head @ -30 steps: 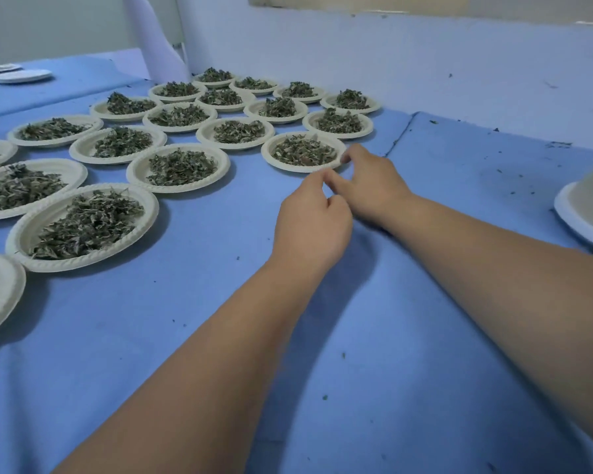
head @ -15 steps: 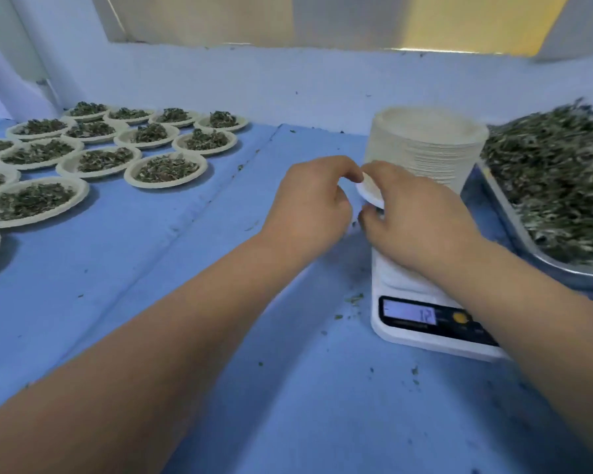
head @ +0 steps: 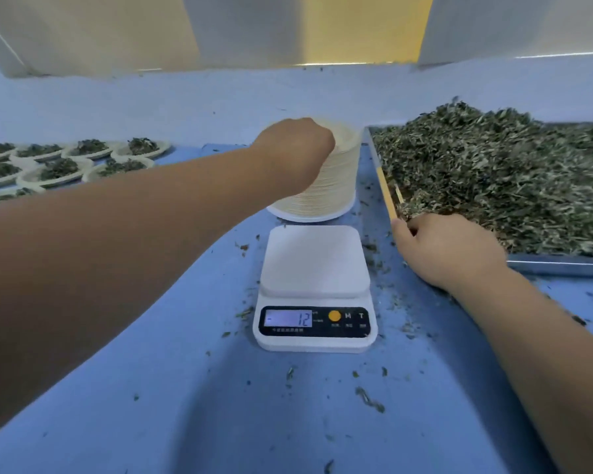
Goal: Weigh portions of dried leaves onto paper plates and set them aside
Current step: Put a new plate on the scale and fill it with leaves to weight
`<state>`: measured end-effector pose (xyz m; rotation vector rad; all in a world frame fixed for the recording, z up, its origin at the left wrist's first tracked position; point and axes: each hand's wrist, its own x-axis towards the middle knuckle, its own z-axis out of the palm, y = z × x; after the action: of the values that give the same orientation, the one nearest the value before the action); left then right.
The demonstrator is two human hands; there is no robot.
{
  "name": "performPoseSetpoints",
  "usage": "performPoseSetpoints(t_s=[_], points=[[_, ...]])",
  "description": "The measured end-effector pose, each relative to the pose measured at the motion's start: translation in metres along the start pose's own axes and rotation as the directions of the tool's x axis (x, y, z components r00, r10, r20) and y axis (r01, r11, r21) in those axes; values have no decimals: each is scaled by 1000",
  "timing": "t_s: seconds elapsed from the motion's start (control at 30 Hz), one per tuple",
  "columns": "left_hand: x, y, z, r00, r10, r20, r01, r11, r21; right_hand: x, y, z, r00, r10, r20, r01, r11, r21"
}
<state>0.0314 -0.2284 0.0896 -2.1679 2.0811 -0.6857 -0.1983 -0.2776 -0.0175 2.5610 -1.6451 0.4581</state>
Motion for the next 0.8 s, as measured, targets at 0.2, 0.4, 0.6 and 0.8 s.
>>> performPoseSetpoints(t_s=[0.2, 0.4, 0.6, 0.8], points=[[2, -4, -2, 997, 65, 34, -69, 989, 130, -4, -4, 1, 998, -23, -62, 23, 1000, -2], [6, -5, 0, 991, 114, 66, -125, 973, 194, -6, -6, 3, 994, -45, -98, 46, 999, -1], [5, -4, -1, 981, 174, 89, -192, 938, 289, -7, -5, 3, 990, -68, -124, 68, 998, 0], [7, 0, 0, 973, 207, 103, -231, 901, 367, -6, -7, 4, 986, -75, -150, 76, 997, 0]])
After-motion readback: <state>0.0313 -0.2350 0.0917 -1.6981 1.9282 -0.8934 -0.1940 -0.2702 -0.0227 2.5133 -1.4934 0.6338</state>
